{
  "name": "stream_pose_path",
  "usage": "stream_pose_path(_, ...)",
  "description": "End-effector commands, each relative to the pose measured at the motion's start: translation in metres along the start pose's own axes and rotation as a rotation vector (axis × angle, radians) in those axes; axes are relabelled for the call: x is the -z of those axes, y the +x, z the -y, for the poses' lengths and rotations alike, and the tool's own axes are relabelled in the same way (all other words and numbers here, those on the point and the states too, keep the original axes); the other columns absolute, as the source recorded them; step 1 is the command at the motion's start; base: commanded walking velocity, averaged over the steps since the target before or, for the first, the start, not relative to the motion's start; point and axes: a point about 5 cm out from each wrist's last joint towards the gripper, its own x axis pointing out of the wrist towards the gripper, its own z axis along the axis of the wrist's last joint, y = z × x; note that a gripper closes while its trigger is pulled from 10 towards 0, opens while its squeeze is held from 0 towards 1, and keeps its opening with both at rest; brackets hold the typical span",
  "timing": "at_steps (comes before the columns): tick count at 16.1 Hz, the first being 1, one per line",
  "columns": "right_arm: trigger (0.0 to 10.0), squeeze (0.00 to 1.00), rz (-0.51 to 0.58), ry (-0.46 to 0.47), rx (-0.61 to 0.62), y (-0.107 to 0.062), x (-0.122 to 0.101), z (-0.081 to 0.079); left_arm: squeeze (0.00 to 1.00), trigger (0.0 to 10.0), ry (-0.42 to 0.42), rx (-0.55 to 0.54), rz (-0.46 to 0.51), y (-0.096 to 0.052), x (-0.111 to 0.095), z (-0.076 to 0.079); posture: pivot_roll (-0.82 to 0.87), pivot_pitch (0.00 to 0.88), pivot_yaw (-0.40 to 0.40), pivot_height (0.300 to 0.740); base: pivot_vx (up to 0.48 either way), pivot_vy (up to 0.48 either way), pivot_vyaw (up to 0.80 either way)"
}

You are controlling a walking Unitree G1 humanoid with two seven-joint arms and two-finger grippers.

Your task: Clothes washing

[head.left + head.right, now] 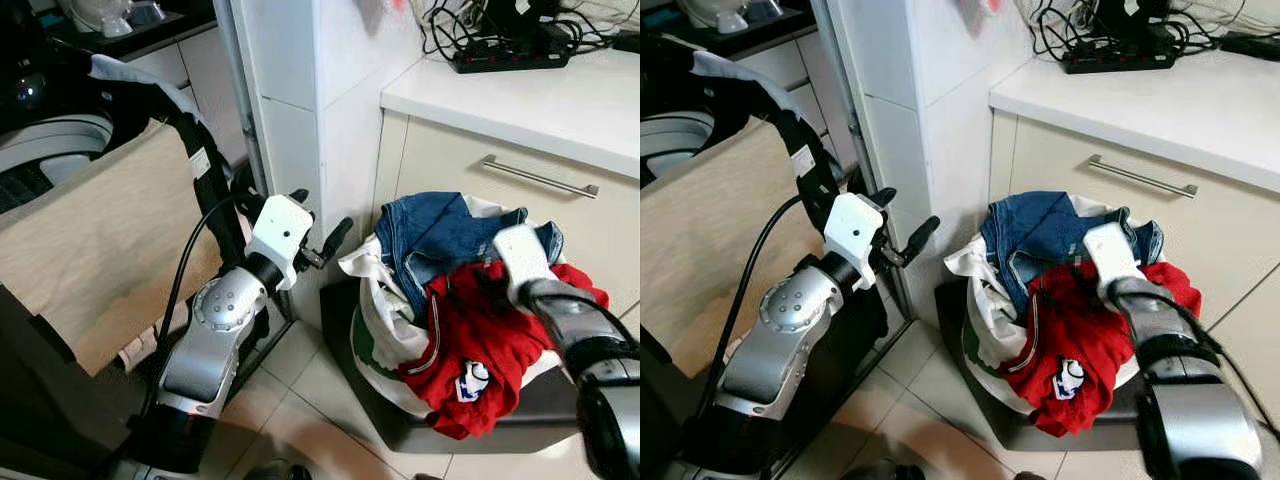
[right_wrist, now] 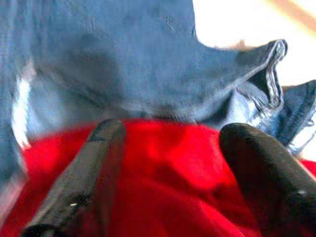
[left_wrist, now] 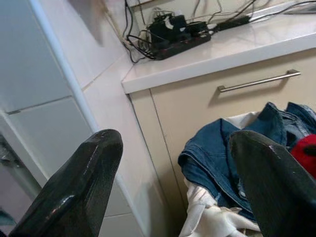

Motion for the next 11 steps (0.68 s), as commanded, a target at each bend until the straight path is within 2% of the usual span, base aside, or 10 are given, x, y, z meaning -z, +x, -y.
stream_pose_path(1,0.0,0.00,0.038,0.042,-0.007,0.002,-0.005,-0.006,0.00,10.0,0.014,-0.013,-0.003,0.003,0.001,-0.001,-0.14,0.000,0.045,0.740,0.000,0.000,0.00)
stream_pose_path(5,0.0,0.00,-0.032,0.094,-0.059,0.002,0.020,-0.024,0.00,10.0,-0.009,0.004,0.016,0.012,-0.001,0.008,-0.16,0.000,0.039,0.740,0.000,0.000,0.00)
stream_pose_path(6,8.2,0.00,0.013,-0.075,-0.007,-0.001,0.016,-0.015,0.00,10.0,-0.004,0.000,0.014,0.010,-0.001,0.007,-0.15,0.000,0.037,0.740,0.000,0.000,0.00)
stream_pose_path(7,10.0,1.00,0.094,-0.218,0.025,-0.003,0.003,-0.008,0.00,10.0,0.001,-0.006,0.014,0.009,-0.001,0.004,-0.15,0.000,0.037,0.740,0.000,0.000,0.00)
stream_pose_path(8,10.0,1.00,0.140,-0.247,0.030,-0.005,-0.006,-0.004,0.00,10.0,0.002,-0.009,0.014,0.008,-0.001,0.003,-0.15,0.000,0.038,0.740,0.000,0.000,0.00)
stream_pose_path(9,10.0,1.00,0.188,-0.318,0.022,-0.010,-0.021,0.007,0.00,10.0,0.003,-0.011,0.015,0.008,-0.001,0.003,-0.15,0.000,0.045,0.740,0.000,0.000,0.00)
stream_pose_path(11,10.0,1.00,0.167,-0.370,0.002,-0.016,-0.026,0.025,0.00,10.0,0.004,-0.002,0.016,0.009,0.000,0.004,-0.16,0.000,0.052,0.740,0.000,0.000,0.00)
